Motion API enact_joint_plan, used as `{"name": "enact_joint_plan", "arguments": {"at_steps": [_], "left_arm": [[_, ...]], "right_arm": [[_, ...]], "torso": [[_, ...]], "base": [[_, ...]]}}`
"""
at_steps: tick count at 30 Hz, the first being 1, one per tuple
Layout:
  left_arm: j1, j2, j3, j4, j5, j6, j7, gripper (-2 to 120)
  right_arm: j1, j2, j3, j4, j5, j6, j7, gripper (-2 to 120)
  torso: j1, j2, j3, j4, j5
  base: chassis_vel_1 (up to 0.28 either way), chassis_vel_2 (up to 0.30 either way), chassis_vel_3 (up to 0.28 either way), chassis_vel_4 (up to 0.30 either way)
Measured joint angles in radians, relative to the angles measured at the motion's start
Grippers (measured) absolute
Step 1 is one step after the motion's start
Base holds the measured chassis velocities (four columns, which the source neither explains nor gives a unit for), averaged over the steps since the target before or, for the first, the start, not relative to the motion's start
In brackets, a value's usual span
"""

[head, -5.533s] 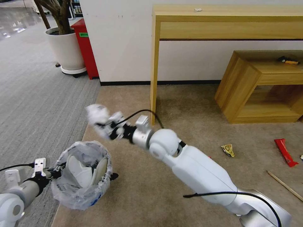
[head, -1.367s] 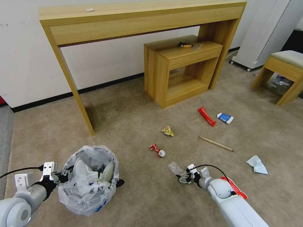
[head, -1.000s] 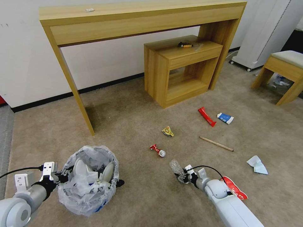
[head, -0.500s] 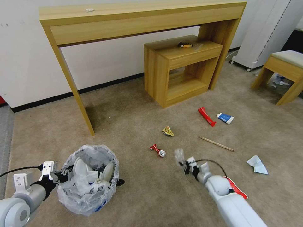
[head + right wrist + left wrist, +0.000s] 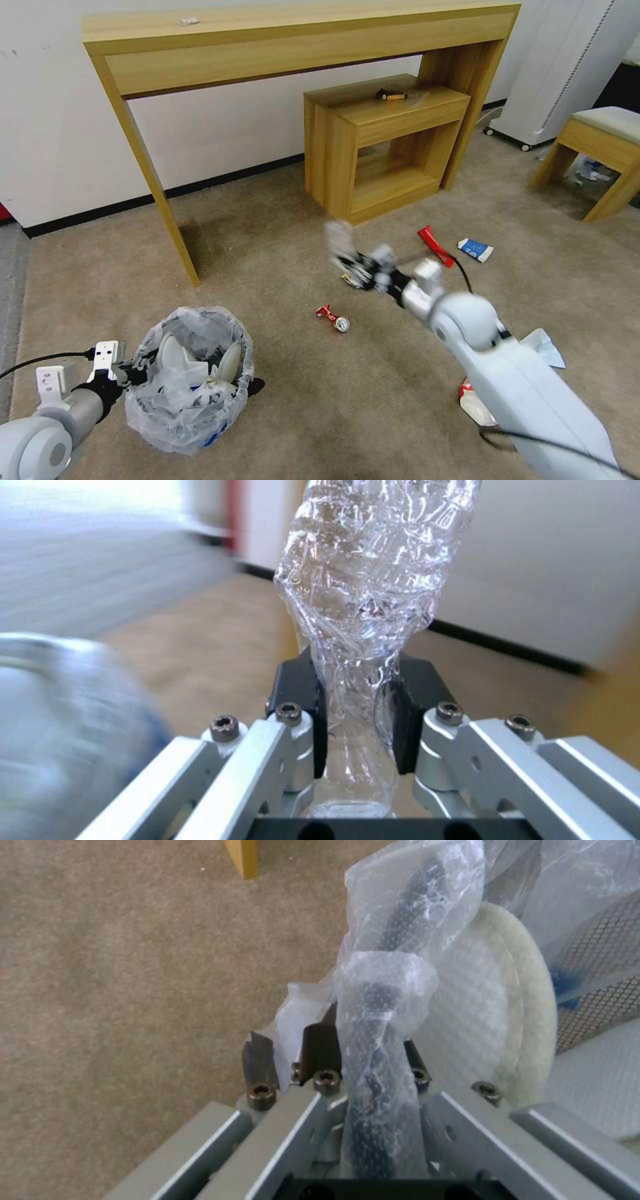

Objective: Pick up the trash bin and place the garbage on the floor into it.

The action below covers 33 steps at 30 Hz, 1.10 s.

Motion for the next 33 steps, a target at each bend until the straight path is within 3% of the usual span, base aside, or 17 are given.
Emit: {"name": "enact_joint_plan", "arguments": {"at_steps": [1, 3, 6, 14, 19, 33], "left_arm": [[-0.003, 0.000, 0.007, -0.003, -0.012, 0.000, -0.012, 0], [-0.004, 0.001, 0.009, -0.004, -0.016, 0.000, -0.016, 0], [-0.024, 0.005, 0.046, -0.001, -0.037, 0.000, -0.067, 0], [-0.035, 0.000, 0.064, -0.002, -0.038, 0.000, -0.081, 0], [-0.039, 0.000, 0.064, -0.002, -0.038, 0.000, -0.081, 0], [-0.038, -0.005, 0.062, -0.010, -0.041, 0.000, -0.087, 0]], "right_arm": [[0.061, 0.022, -0.081, -0.008, 0.009, -0.009, -0.001, 17], [0.080, 0.031, -0.113, -0.012, 0.013, -0.012, 0.001, 16], [0.198, 0.101, -0.363, -0.052, 0.035, -0.041, 0.048, 16], [0.253, 0.157, -0.542, -0.069, 0.045, -0.061, 0.079, 16], [0.247, 0.164, -0.571, -0.058, 0.062, -0.091, 0.116, 17], [0.199, 0.157, -0.564, -0.100, 0.092, -0.073, 0.166, 70]], "torso": [[0.000, 0.000, 0.000, 0.0000, 0.0004], [0.000, 0.000, 0.000, 0.0000, 0.0004], [0.000, 0.000, 0.000, 0.0000, 0.0000], [0.000, 0.000, 0.000, -0.0002, 0.0002], [0.000, 0.000, 0.000, -0.0002, 0.0003], [0.000, 0.000, 0.000, -0.0003, 0.0005]], "base": [[0.000, 0.000, 0.000, 0.000], [0.000, 0.000, 0.000, 0.000], [0.000, 0.000, 0.000, 0.000], [0.000, 0.000, 0.000, 0.000], [0.000, 0.000, 0.000, 0.000], [0.000, 0.000, 0.000, 0.000]]}}
